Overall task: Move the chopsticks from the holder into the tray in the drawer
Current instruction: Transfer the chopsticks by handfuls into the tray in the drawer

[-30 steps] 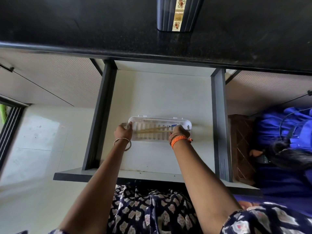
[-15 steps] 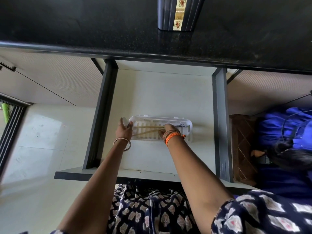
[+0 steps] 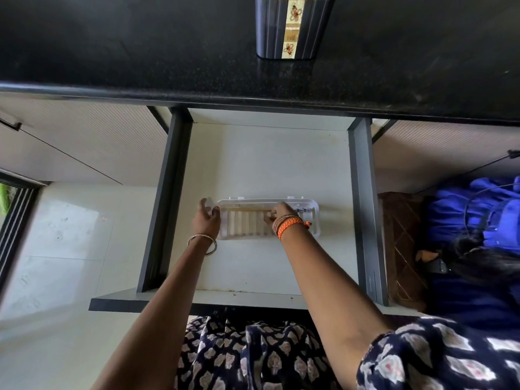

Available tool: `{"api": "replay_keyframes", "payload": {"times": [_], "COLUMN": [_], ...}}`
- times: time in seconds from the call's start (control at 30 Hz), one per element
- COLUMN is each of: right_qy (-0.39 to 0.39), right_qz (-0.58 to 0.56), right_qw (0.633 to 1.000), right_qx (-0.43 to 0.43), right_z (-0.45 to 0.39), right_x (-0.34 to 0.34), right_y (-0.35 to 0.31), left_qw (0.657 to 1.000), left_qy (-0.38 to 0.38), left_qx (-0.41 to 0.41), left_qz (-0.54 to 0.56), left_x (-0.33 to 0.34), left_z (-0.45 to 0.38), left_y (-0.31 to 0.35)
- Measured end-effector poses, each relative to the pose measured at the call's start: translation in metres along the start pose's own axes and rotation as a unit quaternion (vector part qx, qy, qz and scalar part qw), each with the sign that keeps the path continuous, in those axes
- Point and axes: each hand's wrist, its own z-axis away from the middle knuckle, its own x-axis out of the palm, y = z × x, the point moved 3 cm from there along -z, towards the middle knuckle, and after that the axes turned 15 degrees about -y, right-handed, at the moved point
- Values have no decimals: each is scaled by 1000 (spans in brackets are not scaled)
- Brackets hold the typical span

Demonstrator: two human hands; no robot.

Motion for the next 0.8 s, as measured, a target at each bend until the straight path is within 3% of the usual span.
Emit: {"api": "replay_keyframes", "payload": {"times": [0.1,0.23,0.37,0.5,0.63,0.8], "right_qy": [2,-57,-80,-20,75,92], "right_qz": [35,117,165,169,207,267], "right_qw": [999,989,947,881,843,833], "right_qx": [10,-70,-265,-441,-491,-476], "right_z": [14,35,73,95,72,27], "right_x": [0,18,51,78,100,124], "right_y": [-8,-59,-170,-284,-371,-416], "left_qw": [998,976,924,857,841,817], "left_qy": [45,96,99,125,102,101], "left_qx": [54,197,367,487,489,479], "left_qz": [7,-8,-44,-107,-206,-305], "left_x": [-3,-10,-22,-42,-53,-62], "left_z": [2,5,6,7,-16,-58], "left_y": [23,83,187,298,369,386]}}
